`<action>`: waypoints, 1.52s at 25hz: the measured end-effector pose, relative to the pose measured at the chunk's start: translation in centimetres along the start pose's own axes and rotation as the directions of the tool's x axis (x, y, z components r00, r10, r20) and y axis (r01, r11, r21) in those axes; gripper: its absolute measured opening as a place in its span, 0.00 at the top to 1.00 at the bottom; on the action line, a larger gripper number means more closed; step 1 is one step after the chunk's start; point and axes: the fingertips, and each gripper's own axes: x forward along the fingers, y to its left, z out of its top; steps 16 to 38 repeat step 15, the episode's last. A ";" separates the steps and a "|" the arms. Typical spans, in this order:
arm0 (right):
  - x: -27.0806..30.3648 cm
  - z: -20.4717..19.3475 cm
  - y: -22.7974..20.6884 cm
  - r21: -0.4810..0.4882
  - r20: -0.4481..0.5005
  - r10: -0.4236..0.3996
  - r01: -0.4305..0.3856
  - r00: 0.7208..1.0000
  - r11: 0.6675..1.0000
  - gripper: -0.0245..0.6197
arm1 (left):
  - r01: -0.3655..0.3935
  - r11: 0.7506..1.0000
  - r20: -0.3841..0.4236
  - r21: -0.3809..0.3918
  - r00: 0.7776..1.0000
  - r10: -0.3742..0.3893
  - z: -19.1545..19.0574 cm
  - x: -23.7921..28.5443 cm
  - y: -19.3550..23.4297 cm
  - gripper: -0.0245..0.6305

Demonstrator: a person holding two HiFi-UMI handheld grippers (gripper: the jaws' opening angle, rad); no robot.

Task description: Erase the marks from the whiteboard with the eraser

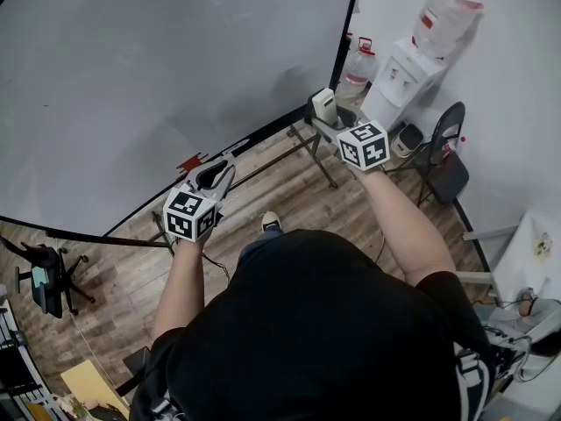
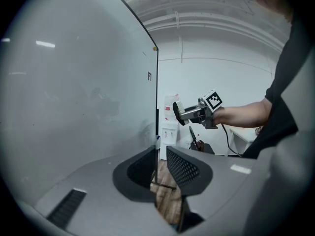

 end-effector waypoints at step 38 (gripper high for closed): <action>-5.4 -1.7 0.6 0.006 0.033 -0.016 0.016 0.999 1.000 0.57 | 0.003 1.000 -0.007 0.010 1.000 -0.003 0.0 -0.3 -3.0 0.84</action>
